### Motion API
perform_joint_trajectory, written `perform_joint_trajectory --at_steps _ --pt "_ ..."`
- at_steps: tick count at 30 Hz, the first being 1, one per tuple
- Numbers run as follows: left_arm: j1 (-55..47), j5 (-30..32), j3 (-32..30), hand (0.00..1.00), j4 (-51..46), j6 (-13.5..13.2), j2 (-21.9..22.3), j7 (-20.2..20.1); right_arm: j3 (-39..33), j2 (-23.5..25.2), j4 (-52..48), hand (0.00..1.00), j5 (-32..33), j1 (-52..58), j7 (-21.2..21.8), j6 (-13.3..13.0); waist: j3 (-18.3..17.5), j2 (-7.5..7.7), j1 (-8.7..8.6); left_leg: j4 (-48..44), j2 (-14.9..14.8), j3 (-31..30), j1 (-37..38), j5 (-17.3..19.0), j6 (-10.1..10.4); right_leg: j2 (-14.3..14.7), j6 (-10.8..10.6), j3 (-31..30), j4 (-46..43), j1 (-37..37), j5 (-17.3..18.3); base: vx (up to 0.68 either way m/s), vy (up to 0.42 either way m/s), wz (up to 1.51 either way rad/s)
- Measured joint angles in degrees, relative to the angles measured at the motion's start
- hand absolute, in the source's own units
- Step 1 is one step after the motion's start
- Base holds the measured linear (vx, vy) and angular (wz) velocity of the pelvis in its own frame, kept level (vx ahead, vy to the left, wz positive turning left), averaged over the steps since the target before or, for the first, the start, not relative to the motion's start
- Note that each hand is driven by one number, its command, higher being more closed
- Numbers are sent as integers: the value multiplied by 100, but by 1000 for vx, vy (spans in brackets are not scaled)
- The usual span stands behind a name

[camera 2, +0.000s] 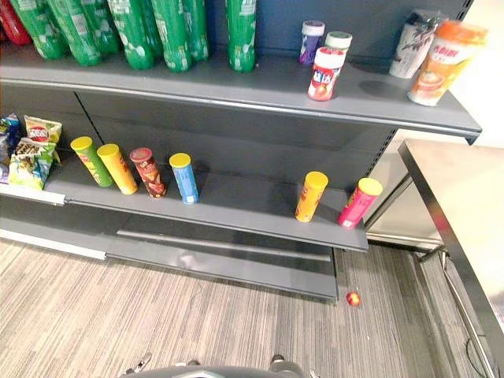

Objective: Put the gum and the chips on the shelf.

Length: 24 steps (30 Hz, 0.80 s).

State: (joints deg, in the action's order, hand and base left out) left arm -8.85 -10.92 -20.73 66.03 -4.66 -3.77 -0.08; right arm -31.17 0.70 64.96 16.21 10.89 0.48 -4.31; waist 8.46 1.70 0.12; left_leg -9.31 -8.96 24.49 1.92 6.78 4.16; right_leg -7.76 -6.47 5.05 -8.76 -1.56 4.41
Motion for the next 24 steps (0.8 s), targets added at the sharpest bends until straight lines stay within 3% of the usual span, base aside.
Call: perform_joint_trajectory --at_steps 2,4,5,7,9,12,14,17,18,19,22,24 --pt "18 -20 -59 0 -27 3 40 -2 7 56 -230 0 79 64 -6 -16 37 -39 -59 -501 -171 257 -160 281 -34 69 -64 -251 -37 -150 -95 0 66 -76" --pt "23 -4 -140 0 -144 -16 100 5 11 153 -610 0 232 77 -34 -26 20 -136 -139 -1268 -613 813 -586 788 -94 289 -189 -689 56 -608 -439 -61 121 -131" --pt "24 -1 -165 0 -160 -15 104 8 8 151 -626 0 232 75 -42 -26 14 -187 -133 -1289 -664 862 -598 840 -115 295 -198 -701 96 -638 -470 -65 108 -142" --pt "35 66 -252 0 -235 -21 112 101 -13 171 -666 0 293 86 -113 -13 105 -201 -124 -1312 -949 1392 -523 888 -214 123 110 267 -34 -768 -377 -23 97 -119" --pt "49 98 -262 0 -233 -18 97 118 9 187 -646 0 513 100 -146 -14 97 -228 -97 -1284 -1229 1809 -308 843 -155 -188 243 1515 -464 -615 -293 93 113 -109" --pt "74 93 -141 0 -234 -17 -30 108 77 189 -491 0 471 84 -143 -9 43 -56 27 -1165 -1153 2409 26 736 -18 -642 301 2183 -486 -257 -498 149 -27 -106" --pt "264 81 143 0 -210 -16 -33 91 231 -16 -314 0 385 -106 -139 7 73 -116 -22 -625 -900 2692 275 340 2 -655 321 2576 -263 -224 -472 52 -120 -64" --pt "458 81 380 0 -214 -21 100 40 295 -219 -161 0 231 -185 -138 11 28 -226 -19 -136 -749 2901 473 67 190 -528 313 2628 27 -190 -477 5 -119 -44" --pt "497 67 489 0 -217 -21 216 -28 326 -265 -70 0 153 -281 -147 20 -11 -316 -29 41 -736 3055 633 -62 292 -364 289 2567 297 -91 -492 -18 -119 -51" --pt "499 69 513 0 -215 -22 227 -33 333 -295 -76 0 126 -286 -145 17 8 -265 -37 60 -757 3089 646 -84 322 -303 286 2551 391 -75 -494 -38 -130 -48" --pt "506 77 512 0 -211 -15 205 -40 346 -286 -73 0 -51 -335 -126 18 19 -288 -167 116 -848 3163 756 -224 395 -82 269 2499 726 90 -553 -92 -121 -18" --pt "514 80 506 0 -222 -16 209 -39 308 -276 -57 0 -47 -339 -124 19 19 -295 -163 117 -887 3191 763 -276 415 5 302 2410 869 96 -623 -108 -54 -19"
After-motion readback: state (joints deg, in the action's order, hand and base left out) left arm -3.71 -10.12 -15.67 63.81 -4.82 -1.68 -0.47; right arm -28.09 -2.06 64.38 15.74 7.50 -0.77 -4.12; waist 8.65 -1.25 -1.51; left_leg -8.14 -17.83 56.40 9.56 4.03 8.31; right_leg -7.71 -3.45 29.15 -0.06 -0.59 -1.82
